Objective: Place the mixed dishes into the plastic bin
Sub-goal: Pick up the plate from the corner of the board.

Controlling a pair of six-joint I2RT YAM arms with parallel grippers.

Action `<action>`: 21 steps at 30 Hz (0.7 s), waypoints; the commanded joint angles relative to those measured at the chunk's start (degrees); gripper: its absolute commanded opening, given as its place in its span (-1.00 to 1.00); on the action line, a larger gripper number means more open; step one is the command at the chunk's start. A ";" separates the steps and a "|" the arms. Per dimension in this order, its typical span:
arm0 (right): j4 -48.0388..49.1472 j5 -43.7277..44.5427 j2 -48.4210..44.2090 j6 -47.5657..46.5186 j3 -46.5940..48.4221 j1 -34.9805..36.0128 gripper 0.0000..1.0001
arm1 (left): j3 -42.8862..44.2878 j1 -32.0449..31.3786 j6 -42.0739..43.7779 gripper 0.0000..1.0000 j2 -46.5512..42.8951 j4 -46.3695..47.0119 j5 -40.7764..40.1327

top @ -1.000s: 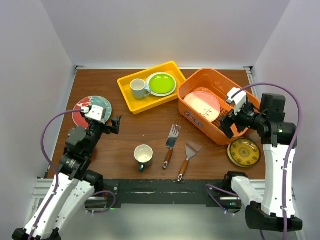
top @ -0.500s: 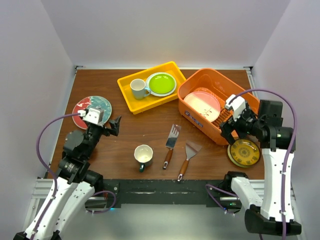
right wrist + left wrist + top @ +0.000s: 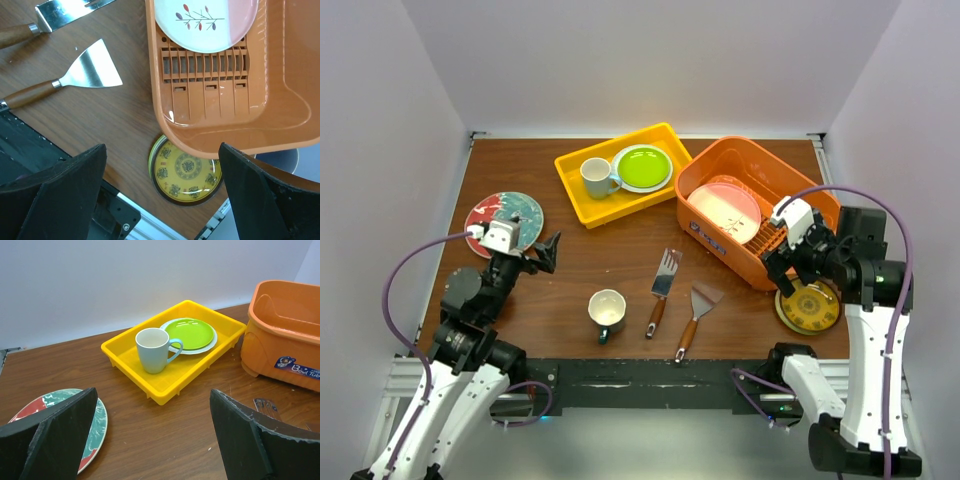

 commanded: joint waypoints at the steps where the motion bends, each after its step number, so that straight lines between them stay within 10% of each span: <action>1: -0.90 2.59 -0.57 -0.25 -0.07 0.11 0.97 | -0.48 -0.45 -0.94 1.00 -0.74 2.50 0.72; 21: -3.10 6.02 -3.20 -2.27 -3.76 0.02 0.97 | -0.48 -1.07 -1.03 1.00 -0.30 2.59 2.04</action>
